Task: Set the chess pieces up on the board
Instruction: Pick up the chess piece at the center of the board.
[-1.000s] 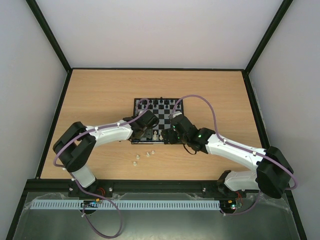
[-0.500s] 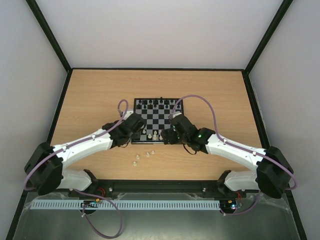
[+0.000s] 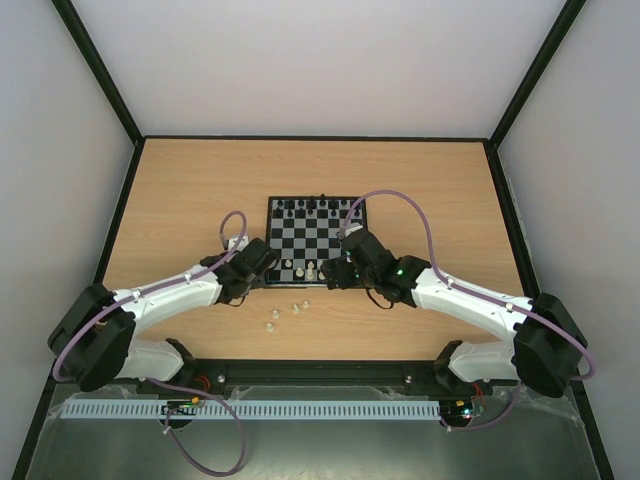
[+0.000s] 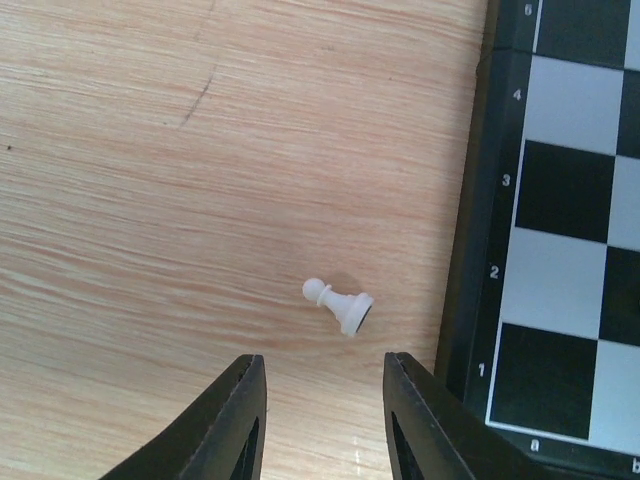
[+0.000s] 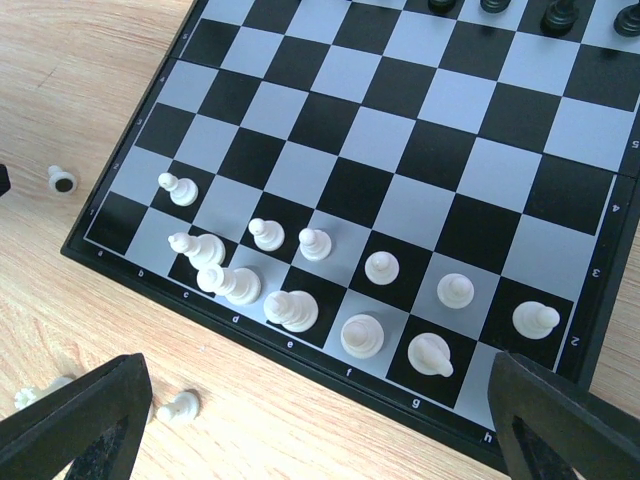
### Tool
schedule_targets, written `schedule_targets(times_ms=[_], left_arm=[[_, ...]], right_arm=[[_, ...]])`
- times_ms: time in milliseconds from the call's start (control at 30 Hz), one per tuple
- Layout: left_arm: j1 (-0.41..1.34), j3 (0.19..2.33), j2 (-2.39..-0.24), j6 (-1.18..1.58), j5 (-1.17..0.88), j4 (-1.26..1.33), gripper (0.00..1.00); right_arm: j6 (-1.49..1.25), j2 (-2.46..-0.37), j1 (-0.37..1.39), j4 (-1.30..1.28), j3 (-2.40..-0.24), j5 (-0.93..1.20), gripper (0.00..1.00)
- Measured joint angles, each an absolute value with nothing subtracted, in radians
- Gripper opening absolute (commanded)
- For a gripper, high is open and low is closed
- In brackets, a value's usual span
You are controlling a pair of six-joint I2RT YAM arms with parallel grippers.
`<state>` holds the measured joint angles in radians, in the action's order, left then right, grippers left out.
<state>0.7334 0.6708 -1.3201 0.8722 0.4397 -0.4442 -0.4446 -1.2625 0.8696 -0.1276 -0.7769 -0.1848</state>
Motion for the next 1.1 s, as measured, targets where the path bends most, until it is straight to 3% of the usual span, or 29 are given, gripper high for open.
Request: schedule_targets(times_ms=[1100], left_arm=[[0.595, 0.618, -1.407, 0.773, 0.367, -0.232, 0.25]], right_arm=[[-0.444, -1.271, 0.87, -0.127, -0.777, -0.184, 0.93]])
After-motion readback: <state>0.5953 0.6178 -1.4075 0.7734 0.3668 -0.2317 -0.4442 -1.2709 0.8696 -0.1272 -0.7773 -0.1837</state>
